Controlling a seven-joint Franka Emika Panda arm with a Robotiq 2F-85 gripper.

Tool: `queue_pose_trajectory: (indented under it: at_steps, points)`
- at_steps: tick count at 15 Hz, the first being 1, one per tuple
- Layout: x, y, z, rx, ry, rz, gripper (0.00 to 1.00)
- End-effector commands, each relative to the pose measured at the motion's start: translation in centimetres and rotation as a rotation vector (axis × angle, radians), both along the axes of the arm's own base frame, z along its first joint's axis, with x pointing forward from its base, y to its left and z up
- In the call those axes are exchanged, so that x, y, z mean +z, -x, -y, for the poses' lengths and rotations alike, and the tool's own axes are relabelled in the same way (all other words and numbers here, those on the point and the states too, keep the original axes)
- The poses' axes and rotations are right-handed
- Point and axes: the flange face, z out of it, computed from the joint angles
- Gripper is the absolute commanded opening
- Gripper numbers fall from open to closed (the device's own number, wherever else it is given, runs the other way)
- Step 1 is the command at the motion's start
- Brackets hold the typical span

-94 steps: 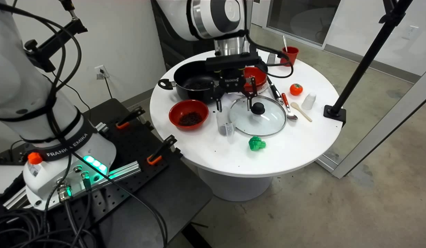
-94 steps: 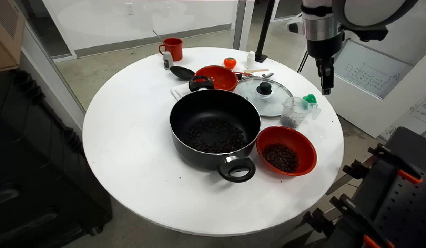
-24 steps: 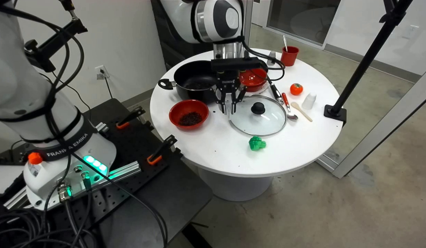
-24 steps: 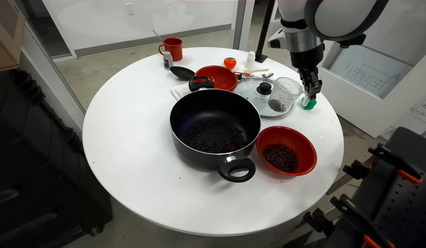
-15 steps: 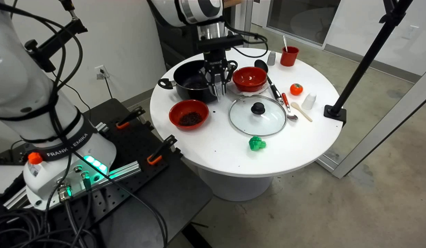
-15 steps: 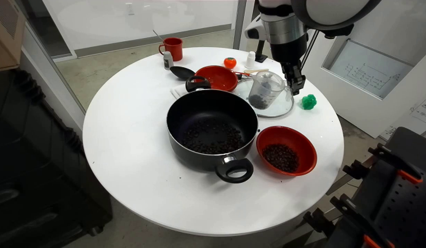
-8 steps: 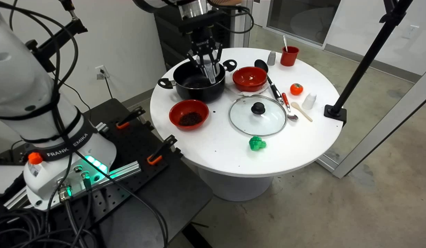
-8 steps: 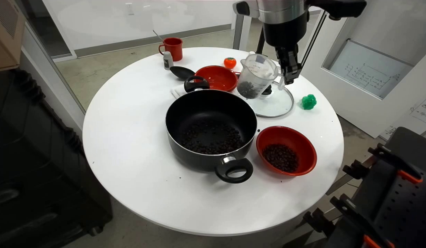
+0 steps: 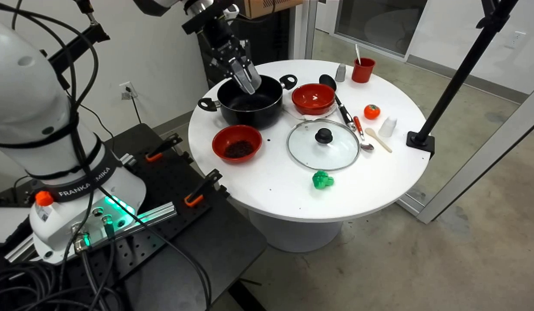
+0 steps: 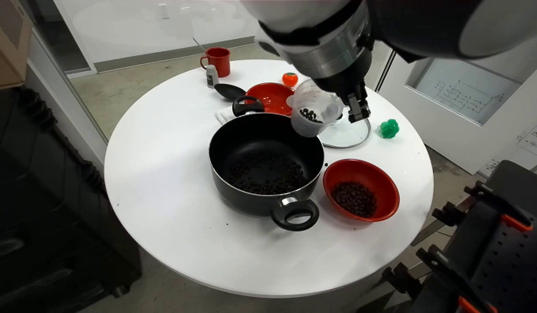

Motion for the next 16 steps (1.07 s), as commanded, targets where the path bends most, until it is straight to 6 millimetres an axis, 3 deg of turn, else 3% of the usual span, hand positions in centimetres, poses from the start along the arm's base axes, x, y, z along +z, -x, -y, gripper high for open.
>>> queue_pose_trajectory:
  at_steps: [1,4,10,11,16]
  points:
    - [-0.7,0.3,-1.0,-0.010,0.017,-0.014,0.26]
    - [-2.3,0.0,-2.1,-0.023,0.035,-0.039,0.26]
    - [-2.4,-0.5,-1.9,-0.033,0.036,-0.038,0.26]
    - [-2.4,-0.5,-1.9,-0.033,0.036,-0.038,0.07]
    - [-2.8,-0.8,-4.9,-0.077,0.066,0.052,0.07]
